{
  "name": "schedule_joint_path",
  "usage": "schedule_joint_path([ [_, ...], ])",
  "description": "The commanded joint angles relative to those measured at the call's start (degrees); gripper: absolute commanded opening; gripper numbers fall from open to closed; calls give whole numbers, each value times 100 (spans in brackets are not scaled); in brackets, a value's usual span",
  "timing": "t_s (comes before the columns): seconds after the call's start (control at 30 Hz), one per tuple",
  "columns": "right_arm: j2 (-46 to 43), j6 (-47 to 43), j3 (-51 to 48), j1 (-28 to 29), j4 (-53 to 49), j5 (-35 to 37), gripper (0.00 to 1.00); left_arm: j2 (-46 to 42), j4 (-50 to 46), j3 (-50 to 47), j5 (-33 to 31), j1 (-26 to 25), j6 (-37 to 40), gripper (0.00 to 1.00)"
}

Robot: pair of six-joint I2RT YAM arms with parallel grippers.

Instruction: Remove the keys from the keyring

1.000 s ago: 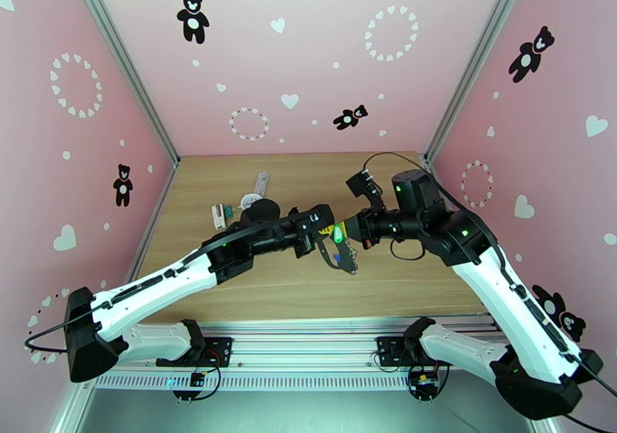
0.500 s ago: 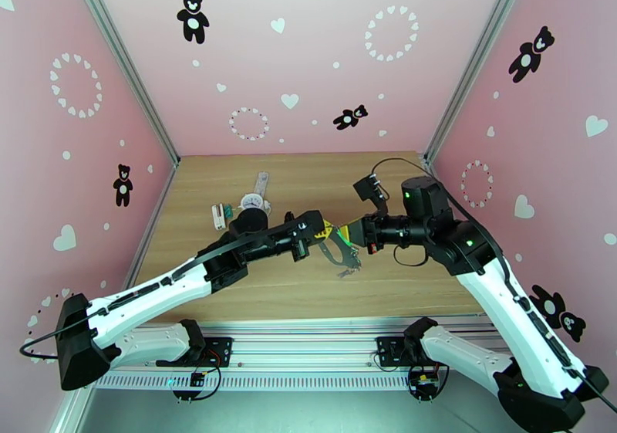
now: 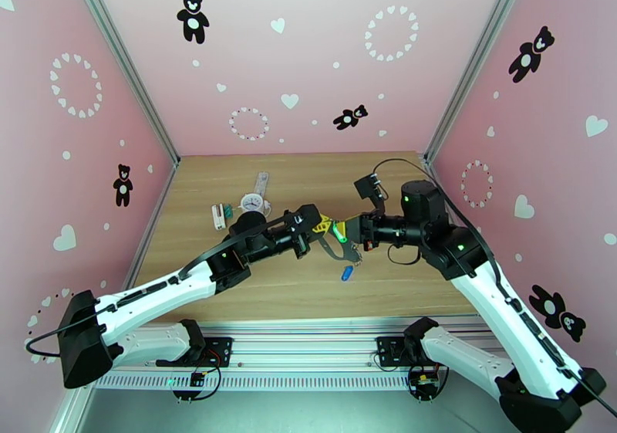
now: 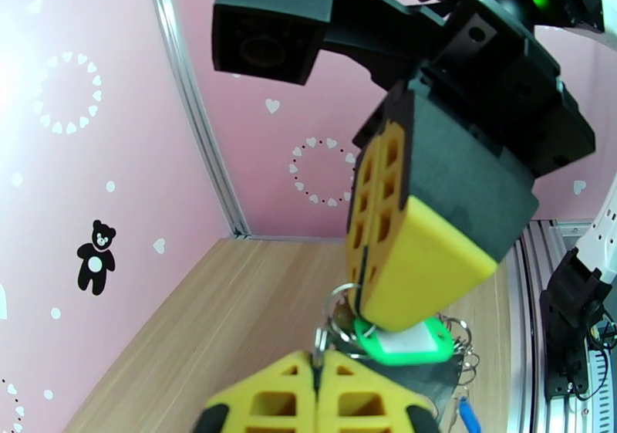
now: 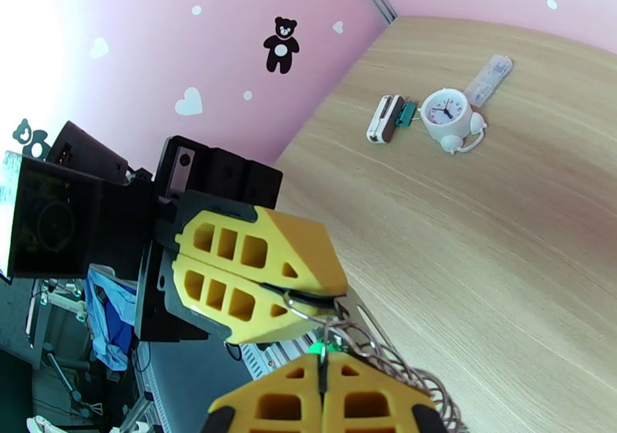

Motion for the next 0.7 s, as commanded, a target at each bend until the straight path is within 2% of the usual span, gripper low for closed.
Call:
schedule_joint_path([
  [0.0, -78, 7, -101, 1, 41, -167, 0, 43, 692, 52, -362, 50, -177, 0],
  [0.13, -349, -229, -157, 2, -26, 186, 0, 86, 615, 59, -484, 50, -122, 0],
  [0.4, -471, -605, -259, 5, -13, 300, 0, 92, 690, -15, -998, -5, 29, 0],
  [0.67, -770, -1414, -535, -3, 231, 540, 0, 147, 684, 34, -1144, -56, 41, 0],
])
